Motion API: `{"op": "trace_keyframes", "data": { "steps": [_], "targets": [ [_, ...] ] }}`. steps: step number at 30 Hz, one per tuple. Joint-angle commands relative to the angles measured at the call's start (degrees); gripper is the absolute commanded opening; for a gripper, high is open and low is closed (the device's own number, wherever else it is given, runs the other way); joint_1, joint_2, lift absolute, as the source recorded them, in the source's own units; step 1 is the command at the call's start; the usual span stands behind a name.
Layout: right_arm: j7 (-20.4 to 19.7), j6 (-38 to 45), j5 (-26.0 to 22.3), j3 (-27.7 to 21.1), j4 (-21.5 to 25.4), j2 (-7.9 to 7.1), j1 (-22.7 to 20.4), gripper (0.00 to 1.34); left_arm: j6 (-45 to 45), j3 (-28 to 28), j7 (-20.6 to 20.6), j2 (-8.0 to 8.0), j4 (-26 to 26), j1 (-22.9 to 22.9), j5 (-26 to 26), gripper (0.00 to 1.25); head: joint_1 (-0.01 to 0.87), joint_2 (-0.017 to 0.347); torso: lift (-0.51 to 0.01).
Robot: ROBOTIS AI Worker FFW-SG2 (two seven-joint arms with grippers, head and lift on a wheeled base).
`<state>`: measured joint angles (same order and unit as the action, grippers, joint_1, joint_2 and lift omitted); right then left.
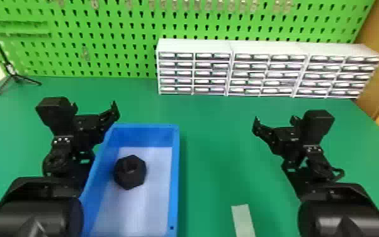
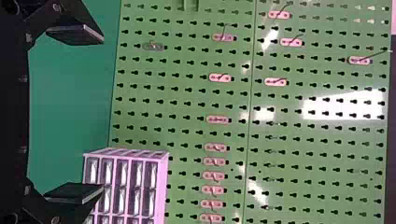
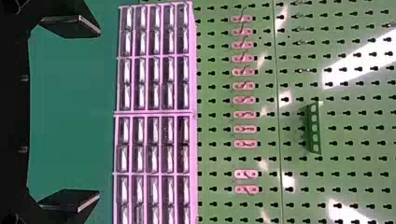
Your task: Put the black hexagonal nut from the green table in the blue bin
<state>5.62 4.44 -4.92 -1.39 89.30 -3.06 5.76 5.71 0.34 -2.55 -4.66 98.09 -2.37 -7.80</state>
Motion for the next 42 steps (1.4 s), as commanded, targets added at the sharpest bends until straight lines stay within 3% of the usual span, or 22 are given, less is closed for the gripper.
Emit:
{"op": "trace_keyframes", "data": {
  "steps": [1, 42],
  "targets": [
    [0.00, 0.13, 0.00, -0.02, 0.00, -0.01, 0.04, 1.25, 0.09, 0.01, 0.00, 0.00, 0.00, 0.00, 0.07, 1.09, 0.686, 0.028, -0.096],
    [0.00, 0.57, 0.18, -0.02, 0.00, -0.36, -0.22, 1.25, 0.09, -0.17, 0.00, 0.00, -0.88, -0.09, 0.42, 1.09, 0.686, 0.028, -0.096]
  ]
}}
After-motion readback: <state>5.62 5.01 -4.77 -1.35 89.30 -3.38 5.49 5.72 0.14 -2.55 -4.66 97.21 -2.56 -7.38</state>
